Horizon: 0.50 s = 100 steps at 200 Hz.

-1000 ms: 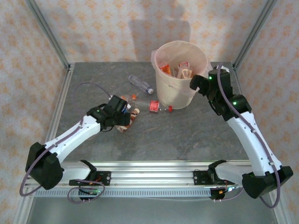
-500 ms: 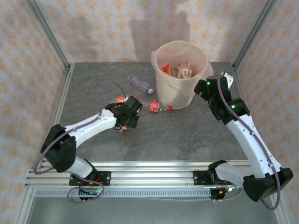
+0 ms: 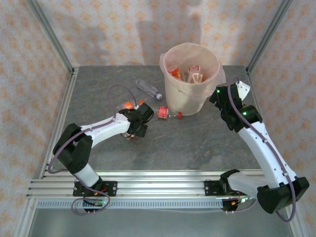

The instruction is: Put the plastic bottles in the bin

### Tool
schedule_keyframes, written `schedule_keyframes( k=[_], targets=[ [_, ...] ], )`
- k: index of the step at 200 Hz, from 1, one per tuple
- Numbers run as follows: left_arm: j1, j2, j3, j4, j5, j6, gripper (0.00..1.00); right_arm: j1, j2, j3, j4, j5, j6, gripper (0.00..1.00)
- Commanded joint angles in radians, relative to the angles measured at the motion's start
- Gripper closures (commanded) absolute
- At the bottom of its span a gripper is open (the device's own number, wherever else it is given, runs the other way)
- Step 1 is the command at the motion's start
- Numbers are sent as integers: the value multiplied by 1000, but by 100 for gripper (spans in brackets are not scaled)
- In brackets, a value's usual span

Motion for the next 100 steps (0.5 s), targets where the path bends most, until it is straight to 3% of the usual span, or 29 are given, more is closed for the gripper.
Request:
schedule_keyframes(
  k=[1, 100],
  targets=[
    [-12, 18, 17, 8, 13, 4, 22, 6, -22, -10, -25, 53, 15, 1],
    [-21, 87, 17, 75, 42, -17, 25, 6, -33, -31, 13, 19, -3, 1]
  ],
)
